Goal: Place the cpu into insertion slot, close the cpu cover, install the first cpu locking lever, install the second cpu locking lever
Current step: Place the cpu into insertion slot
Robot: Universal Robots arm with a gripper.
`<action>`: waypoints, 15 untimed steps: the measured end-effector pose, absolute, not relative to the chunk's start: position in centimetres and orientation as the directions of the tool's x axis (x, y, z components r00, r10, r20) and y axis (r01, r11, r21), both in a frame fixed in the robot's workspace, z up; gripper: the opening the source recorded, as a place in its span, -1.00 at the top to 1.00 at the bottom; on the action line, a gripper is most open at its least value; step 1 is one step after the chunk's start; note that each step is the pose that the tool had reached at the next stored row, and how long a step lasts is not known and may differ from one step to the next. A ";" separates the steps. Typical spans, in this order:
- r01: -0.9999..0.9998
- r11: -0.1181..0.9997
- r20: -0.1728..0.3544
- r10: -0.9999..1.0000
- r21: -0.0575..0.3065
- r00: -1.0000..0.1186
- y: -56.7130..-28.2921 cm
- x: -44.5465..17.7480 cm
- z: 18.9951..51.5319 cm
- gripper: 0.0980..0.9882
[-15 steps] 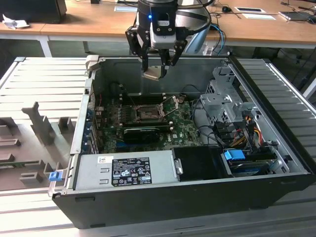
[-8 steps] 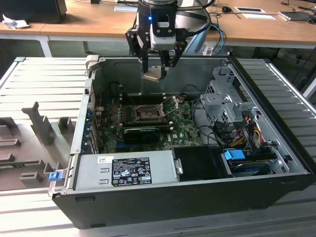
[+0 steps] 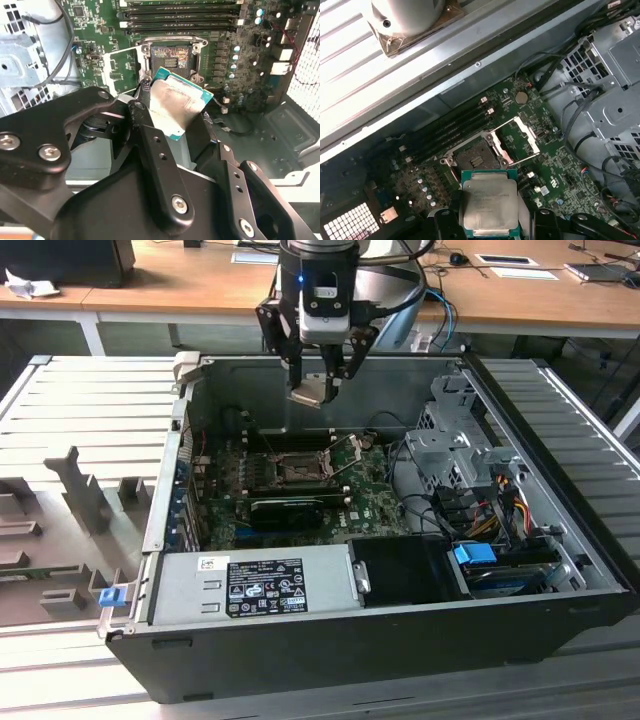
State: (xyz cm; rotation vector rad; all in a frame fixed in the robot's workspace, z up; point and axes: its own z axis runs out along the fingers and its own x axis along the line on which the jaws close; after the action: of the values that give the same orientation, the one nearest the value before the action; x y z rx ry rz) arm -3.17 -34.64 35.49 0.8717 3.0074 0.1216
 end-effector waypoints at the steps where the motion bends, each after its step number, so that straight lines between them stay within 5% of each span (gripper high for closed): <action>1: 0.557 0.827 0.014 0.558 0.077 -0.830 -34.6 -3.2 35.5 0.04; 15: 0.729 0.680 0.014 0.731 0.077 -0.683 -34.6 -3.2 35.3 0.04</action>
State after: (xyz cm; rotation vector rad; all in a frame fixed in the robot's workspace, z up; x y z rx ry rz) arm -3.17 -34.64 35.27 1.2443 2.8627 0.1188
